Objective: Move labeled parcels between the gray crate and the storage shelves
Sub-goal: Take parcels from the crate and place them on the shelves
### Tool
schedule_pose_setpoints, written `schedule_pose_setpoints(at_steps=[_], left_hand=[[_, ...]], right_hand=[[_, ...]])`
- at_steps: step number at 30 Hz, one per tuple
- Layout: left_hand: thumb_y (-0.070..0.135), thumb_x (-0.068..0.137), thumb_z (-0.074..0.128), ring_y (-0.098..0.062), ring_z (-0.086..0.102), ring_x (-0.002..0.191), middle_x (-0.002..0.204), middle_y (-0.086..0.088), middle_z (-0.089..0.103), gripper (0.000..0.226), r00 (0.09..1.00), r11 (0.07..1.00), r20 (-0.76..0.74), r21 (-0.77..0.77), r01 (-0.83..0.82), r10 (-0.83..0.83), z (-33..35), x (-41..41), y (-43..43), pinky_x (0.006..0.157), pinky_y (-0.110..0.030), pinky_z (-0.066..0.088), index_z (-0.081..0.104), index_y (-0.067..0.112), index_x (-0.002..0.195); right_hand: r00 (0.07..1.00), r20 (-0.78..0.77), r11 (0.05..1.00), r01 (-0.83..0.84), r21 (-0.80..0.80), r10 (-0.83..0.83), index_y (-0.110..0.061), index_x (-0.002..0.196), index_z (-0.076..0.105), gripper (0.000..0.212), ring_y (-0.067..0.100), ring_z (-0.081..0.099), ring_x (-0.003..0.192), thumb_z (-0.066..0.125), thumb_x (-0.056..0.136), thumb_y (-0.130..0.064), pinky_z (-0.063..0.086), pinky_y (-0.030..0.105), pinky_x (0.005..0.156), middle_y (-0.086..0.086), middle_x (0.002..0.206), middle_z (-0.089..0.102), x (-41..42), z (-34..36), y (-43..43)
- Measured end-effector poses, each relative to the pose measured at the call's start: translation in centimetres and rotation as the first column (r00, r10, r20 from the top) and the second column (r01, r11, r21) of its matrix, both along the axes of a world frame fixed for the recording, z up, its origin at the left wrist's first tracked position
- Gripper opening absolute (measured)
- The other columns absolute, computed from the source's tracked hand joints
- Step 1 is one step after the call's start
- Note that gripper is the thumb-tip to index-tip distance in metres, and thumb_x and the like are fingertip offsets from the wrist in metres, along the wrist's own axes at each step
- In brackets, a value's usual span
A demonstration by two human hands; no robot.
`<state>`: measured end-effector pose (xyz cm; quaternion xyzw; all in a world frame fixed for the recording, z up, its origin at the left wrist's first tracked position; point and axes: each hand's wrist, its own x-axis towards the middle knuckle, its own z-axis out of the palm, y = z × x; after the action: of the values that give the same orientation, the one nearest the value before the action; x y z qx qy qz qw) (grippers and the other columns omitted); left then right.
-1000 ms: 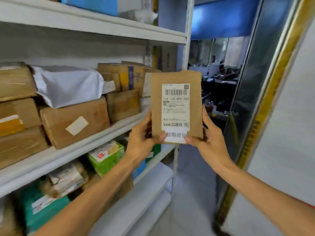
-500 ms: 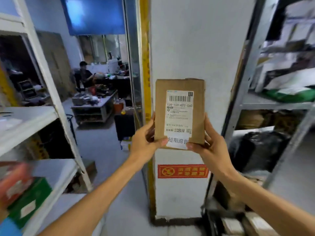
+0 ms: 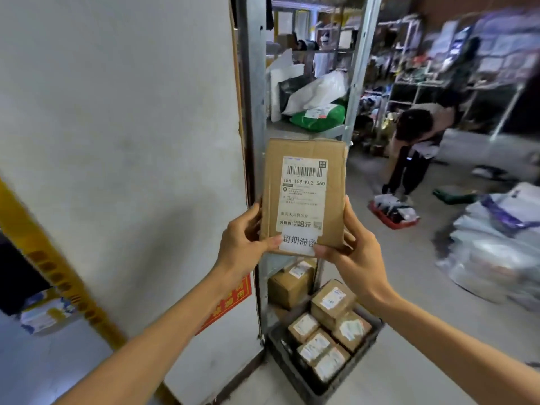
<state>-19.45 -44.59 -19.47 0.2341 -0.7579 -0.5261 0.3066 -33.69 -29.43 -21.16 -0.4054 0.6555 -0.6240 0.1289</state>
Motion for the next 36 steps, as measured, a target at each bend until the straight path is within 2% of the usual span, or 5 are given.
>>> schedule_pose_setpoints(at_steps=[15,23,26,30,36], left_hand=[[0.002,0.073,0.080,-0.012,0.057,0.123,0.136,-0.002,0.058,0.086,0.853,0.863,0.160,0.199,0.465,-0.497,-12.0,-21.3,-0.7,0.104,-0.037,0.047,0.039,0.013,0.147],[-0.008,0.075,0.075,0.001,0.058,0.108,0.136,0.007,0.054,0.089,0.751,0.778,0.239,0.336,0.531,-0.616,-18.3,-29.9,0.3,0.081,-0.007,0.049,0.033,0.019,0.150],[-0.005,0.075,0.075,0.004,0.056,0.107,0.137,0.010,0.051,0.089,0.720,0.762,0.281,0.384,0.521,-0.635,-20.8,-32.5,-0.6,0.089,-0.010,0.047,0.032,0.019,0.149],[-0.005,0.073,0.077,-0.013,0.052,0.126,0.143,-0.002,0.051,0.090,0.681,0.732,0.312,0.463,0.500,-0.663,-25.1,-36.1,-2.2,0.109,-0.039,0.042,0.033,0.016,0.148],[-0.014,0.069,0.075,-0.011,0.055,0.115,0.137,-0.001,0.053,0.089,0.610,0.674,0.368,0.620,0.401,-0.702,-33.6,-40.3,-4.0,0.092,-0.022,0.051,0.037,0.009,0.146]], right_hand=[[0.846,0.100,0.845,0.503,0.180,-0.524,-0.030,0.152,0.027,0.103,0.007,0.057,0.121,0.082,0.070,0.000,0.053,0.037,0.096,-0.019,0.143,0.048,-11.1,-11.0,4.8],[0.771,0.164,0.775,0.554,0.305,-0.616,-0.021,0.153,0.024,0.097,-0.008,0.055,0.115,0.077,0.075,0.001,0.051,0.022,0.094,-0.047,0.125,0.046,-17.2,-17.0,5.7],[0.745,0.195,0.751,0.545,0.373,-0.638,-0.020,0.154,0.023,0.097,-0.006,0.057,0.114,0.076,0.076,0.001,0.053,0.023,0.092,-0.041,0.125,0.050,-19.2,-19.2,4.7],[0.698,0.223,0.706,0.542,0.457,-0.680,-0.020,0.152,0.028,0.093,-0.004,0.058,0.112,0.075,0.076,0.003,0.053,0.021,0.089,-0.030,0.124,0.057,-21.8,-22.5,3.0],[0.624,0.280,0.640,0.480,0.600,-0.729,-0.024,0.139,0.043,0.078,0.001,0.063,0.107,0.073,0.073,0.005,0.057,0.029,0.086,-0.017,0.119,0.065,-25.2,-30.2,1.0]])
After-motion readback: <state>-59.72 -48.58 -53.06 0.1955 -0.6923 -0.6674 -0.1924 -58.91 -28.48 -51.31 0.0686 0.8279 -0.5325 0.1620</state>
